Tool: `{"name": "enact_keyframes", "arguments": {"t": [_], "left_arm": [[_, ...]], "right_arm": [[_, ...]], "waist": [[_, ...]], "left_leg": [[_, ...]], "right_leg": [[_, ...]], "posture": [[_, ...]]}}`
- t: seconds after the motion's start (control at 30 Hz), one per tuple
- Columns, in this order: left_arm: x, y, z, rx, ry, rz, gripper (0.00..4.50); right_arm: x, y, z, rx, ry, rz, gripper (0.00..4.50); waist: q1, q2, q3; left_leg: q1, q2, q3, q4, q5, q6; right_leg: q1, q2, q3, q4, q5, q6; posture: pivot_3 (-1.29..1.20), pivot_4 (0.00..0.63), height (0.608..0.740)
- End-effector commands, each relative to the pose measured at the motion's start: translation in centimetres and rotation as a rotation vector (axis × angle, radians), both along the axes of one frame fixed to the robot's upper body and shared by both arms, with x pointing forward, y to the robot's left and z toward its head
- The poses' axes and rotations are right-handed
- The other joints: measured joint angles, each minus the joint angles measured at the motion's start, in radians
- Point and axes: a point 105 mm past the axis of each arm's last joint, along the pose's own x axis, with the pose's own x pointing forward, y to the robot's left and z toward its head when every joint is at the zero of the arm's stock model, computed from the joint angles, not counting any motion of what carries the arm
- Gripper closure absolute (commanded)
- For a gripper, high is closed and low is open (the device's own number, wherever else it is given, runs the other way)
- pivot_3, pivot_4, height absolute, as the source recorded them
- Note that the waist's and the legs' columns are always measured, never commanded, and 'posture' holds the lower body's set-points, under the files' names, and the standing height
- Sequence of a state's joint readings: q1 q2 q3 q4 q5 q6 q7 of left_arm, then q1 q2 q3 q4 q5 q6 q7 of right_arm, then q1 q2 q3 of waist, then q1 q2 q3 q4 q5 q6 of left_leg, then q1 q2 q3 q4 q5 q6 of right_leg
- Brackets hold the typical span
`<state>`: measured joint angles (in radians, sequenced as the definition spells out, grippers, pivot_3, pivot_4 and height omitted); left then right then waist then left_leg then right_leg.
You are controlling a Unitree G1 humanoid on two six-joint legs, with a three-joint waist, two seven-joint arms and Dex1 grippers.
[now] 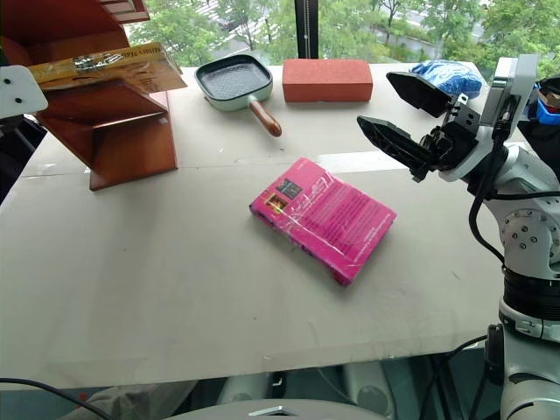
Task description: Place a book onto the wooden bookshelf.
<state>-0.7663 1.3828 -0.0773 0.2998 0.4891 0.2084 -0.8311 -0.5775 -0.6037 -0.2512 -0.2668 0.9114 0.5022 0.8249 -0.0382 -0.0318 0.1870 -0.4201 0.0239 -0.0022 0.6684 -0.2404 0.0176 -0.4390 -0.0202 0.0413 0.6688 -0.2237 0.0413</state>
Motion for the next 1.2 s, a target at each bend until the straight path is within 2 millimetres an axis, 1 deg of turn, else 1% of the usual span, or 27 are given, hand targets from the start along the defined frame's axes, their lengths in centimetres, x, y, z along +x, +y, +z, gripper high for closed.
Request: {"name": "enact_keyframes", "arguments": {"t": [0.03,0.13,0.2,0.23,0.27,0.3,0.33,0.37,0.4,0.43,0.47,0.5,0.53,0.57,0.6,0.63,0.7,0.73,0.8,0.83,0.87,0.93,0.97,1.07,1.13,1.17,1.2], "left_arm": [[-1.2,0.1,2.8,0.038,-0.093,0.015,0.05],[-1.4,-0.8,4.1,0.037,-0.134,-0.012,0.05],[-1.6,-1.8,5.5,0.040,-0.185,-0.047,0.05],[-1.6,-2.9,6.3,0.042,-0.211,-0.110,0.05],[-1.3,-4.6,6.7,0.036,-0.215,-0.216,0.05],[-1.1,-5.9,7.0,0.034,-0.214,-0.292,0.05],[-1.0,-7.3,7.3,-0.060,-0.245,-0.378,0.05],[-0.9,-9.0,7.6,-0.194,-0.266,-0.479,0.05],[-1.0,-10.2,7.7,-0.283,-0.272,-0.544,0.05],[-1.2,-11.5,7.4,-0.408,-0.248,-0.617,0.05],[-1.4,-12.7,6.5,-0.512,-0.192,-0.679,0.05],[-1.7,-14.1,5.2,-0.616,-0.120,-0.742,0.05],[-2.1,-15.5,3.2,-0.678,-0.024,-0.802,0.05],[-2.5,-16.3,2.0,-0.709,0.035,-0.834,0.05],[-2.7,-17.1,-0.1,-0.745,0.105,-0.857,0.05],[-2.9,-18.1,-2.1,-0.832,0.148,-0.885,0.05],[-3.3,-19.9,-5.9,-1.058,0.194,-0.908,0.05],[-3.5,-20.3,-7.6,-1.187,0.199,-0.892,0.05],[-4.0,-20.5,-10.6,-1.351,0.160,-0.820,0.05],[-4.3,-20.5,-11.7,-1.465,0.119,-0.775,0.05],[-4.7,-20.3,-13.3,-1.512,0.074,-0.700,0.05],[-6.3,-20.3,-16.1,-1.657,0.037,-0.592,0.05],[-7.0,-20.3,-17.1,-1.667,0.027,-0.547,0.05],[-9.4,-20.5,-21.2,-1.601,0.090,-0.446,0.05],[-10.6,-20.8,-23.1,-1.596,0.107,-0.397,0.05],[-11.1,-21.0,-23.7,-1.599,0.111,-0.384,0.05],[-11.5,-21.3,-24.4,-1.571,0.128,-0.385,0.05]], "right_arm": [[-0.9,-0.1,1.3,-0.006,-0.068,0.000,0.00],[-0.8,-0.1,1.3,-0.009,-0.068,-0.001,0.00],[-0.8,-0.2,1.3,-0.010,-0.067,-0.003,0.00],[-0.8,-0.2,1.3,-0.011,-0.066,-0.003,0.00],[-0.8,-0.3,1.2,-0.012,-0.064,-0.004,0.00],[-0.8,-0.3,1.2,-0.013,-0.063,-0.005,0.00],[-0.7,-0.3,1.1,-0.013,-0.059,-0.006,0.00],[-0.6,-0.4,0.9,-0.018,-0.053,-0.007,0.00],[-0.5,-0.4,0.7,-0.025,-0.047,-0.008,0.00],[-0.4,-0.5,0.2,-0.040,-0.040,-0.011,0.00],[-0.3,-0.7,-0.3,-0.055,-0.033,-0.015,0.00],[-0.2,-0.8,-0.8,-0.066,-0.023,-0.023,0.00],[0.0,-1.1,-1.4,-0.073,-0.010,-0.035,0.00],[0.1,-1.3,-1.7,-0.077,-0.001,-0.043,0.00],[0.3,-1.6,-2.3,-0.080,0.014,-0.061,0.00],[0.6,-2.2,-3.3,-0.090,0.038,-0.088,0.00],[1.1,-3.8,-5.6,-0.107,0.093,-0.157,0.00],[1.3,-4.6,-6.8,-0.111,0.130,-0.197,0.00],[1.5,-6.3,-9.3,-0.133,0.185,-0.289,0.00],[1.3,-7.1,-10.6,-0.159,0.202,-0.330,0.00],[1.0,-7.8,-12.3,-0.203,0.229,-0.362,0.00],[0.0,-9.2,-15.3,-0.265,0.275,-0.416,0.00],[-0.4,-9.7,-16.2,-0.267,0.297,-0.434,0.00],[-1.7,-10.8,-18.8,-0.295,0.346,-0.469,0.00],[-2.6,-11.3,-20.3,-0.329,0.368,-0.480,0.00],[-3.0,-11.5,-20.8,-0.335,0.378,-0.485,0.00],[-3.4,-11.6,-21.3,-0.350,0.383,-0.485,0.00]], "waist": [[0.000,0.000,0.000],[0.000,0.000,0.000],[0.000,0.000,0.000],[0.000,0.000,0.000],[0.001,0.000,0.000],[0.002,0.000,0.000],[0.003,0.000,0.000],[0.005,0.000,0.000],[0.007,0.000,-0.001],[0.009,0.001,-0.001],[0.009,0.000,-0.001],[0.008,0.000,-0.001],[0.005,0.001,-0.001],[-0.001,0.001,-0.002],[-0.005,0.001,-0.002],[-0.006,0.001,-0.002],[-0.004,0.003,-0.003],[-0.003,0.003,-0.003],[-0.001,0.002,-0.003],[-0.001,0.002,-0.003],[0.000,0.002,-0.003],[0.001,0.002,-0.004],[0.001,0.002,-0.004],[-0.001,0.003,-0.005],[0.000,0.004,-0.005],[-0.001,0.004,-0.005],[0.000,0.004,-0.005]], "left_leg": [[0.000,0.000,0.000,0.000,0.000,0.000],[0.000,0.000,0.000,0.000,0.000,0.000],[0.000,0.000,0.000,0.000,0.000,0.000],[0.000,0.000,0.000,0.000,0.000,0.000],[0.000,0.000,0.000,0.000,0.000,0.000],[0.000,0.000,0.000,0.001,0.000,0.000],[0.000,0.000,0.000,0.001,0.000,0.000],[0.000,0.000,0.000,0.001,0.000,0.000],[0.001,-0.001,0.000,0.001,0.000,0.000],[0.001,-0.001,0.000,0.001,0.000,0.000],[0.002,-0.001,0.000,0.002,0.000,0.000],[0.002,-0.001,0.000,0.003,0.000,0.000],[0.002,-0.001,0.000,0.003,0.000,0.000],[0.002,-0.001,0.001,0.003,0.000,0.000],[0.003,-0.001,0.001,0.003,0.000,0.000],[0.004,-0.001,0.001,0.003,0.000,0.000],[0.006,-0.001,0.000,0.002,0.000,0.000],[0.006,-0.001,0.000,0.002,0.000,0.000],[0.006,-0.001,0.000,0.003,0.000,0.000],[0.005,0.000,0.000,0.004,0.000,0.000],[0.005,0.000,-0.001,0.004,0.000,0.000],[0.006,-0.001,-0.003,0.004,0.000,0.000],[0.007,-0.001,-0.003,0.004,0.000,0.000],[0.011,-0.002,-0.002,0.004,0.000,0.000],[0.021,-0.003,0.000,0.001,0.000,0.000],[0.028,-0.002,0.002,0.001,0.000,0.000],[0.032,-0.002,0.002,0.000,-0.001,0.000]], "right_leg": [[0.000,0.000,0.000,0.000,0.000,0.000],[0.000,0.000,0.000,0.001,0.000,0.000],[0.000,0.000,0.000,0.001,0.000,0.000],[0.000,0.000,0.000,0.001,0.000,0.000],[0.000,0.000,0.000,0.001,0.000,0.000],[0.000,0.000,0.000,0.001,0.000,0.000],[0.000,-0.001,0.000,0.001,0.000,0.000],[0.000,-0.001,0.000,0.001,0.000,0.000],[0.000,-0.001,0.000,0.001,0.000,0.000],[0.000,-0.002,0.000,0.002,0.000,0.000],[0.001,-0.002,0.000,0.004,0.000,0.000],[0.001,-0.002,0.000,0.005,0.000,0.000],[0.001,-0.002,0.000,0.005,0.000,0.000],[0.001,-0.002,0.001,0.005,0.000,0.000],[0.002,-0.003,0.002,0.006,-0.001,0.001],[0.001,-0.003,0.002,0.007,-0.001,0.001],[0.001,-0.003,0.004,0.009,-0.001,0.001],[0.002,-0.003,0.004,0.009,-0.001,0.001],[0.003,-0.003,0.002,0.008,-0.001,0.001],[0.003,-0.003,0.001,0.009,-0.001,0.001],[0.003,-0.003,0.002,0.009,-0.001,0.001],[0.004,-0.005,0.002,0.008,-0.001,0.001],[0.005,-0.006,0.003,0.008,-0.001,0.001],[0.008,-0.007,0.004,0.008,-0.001,0.001],[0.016,-0.006,0.006,0.007,-0.002,0.001],[0.024,-0.006,0.004,0.004,-0.007,0.001],[0.028,-0.006,0.004,0.001,-0.008,0.002]], "posture": [[0.00,0.150,0.740],[0.00,0.150,0.740],[0.00,0.150,0.740],[0.00,0.150,0.740],[0.00,0.150,0.740],[0.00,0.150,0.740],[0.00,0.150,0.740],[0.00,0.150,0.740],[0.00,0.150,0.740],[0.00,0.150,0.740],[0.00,0.150,0.740],[0.00,0.150,0.740],[0.00,0.150,0.740],[0.00,0.150,0.740],[0.00,0.150,0.740],[0.00,0.150,0.740],[0.00,0.150,0.740],[0.00,0.150,0.740],[0.00,0.150,0.740],[0.00,0.150,0.740],[0.00,0.150,0.740],[0.00,0.150,0.740],[0.00,0.150,0.740],[0.00,0.150,0.740],[0.00,0.150,0.740],[0.00,0.150,0.740],[0.00,0.150,0.740]]}}
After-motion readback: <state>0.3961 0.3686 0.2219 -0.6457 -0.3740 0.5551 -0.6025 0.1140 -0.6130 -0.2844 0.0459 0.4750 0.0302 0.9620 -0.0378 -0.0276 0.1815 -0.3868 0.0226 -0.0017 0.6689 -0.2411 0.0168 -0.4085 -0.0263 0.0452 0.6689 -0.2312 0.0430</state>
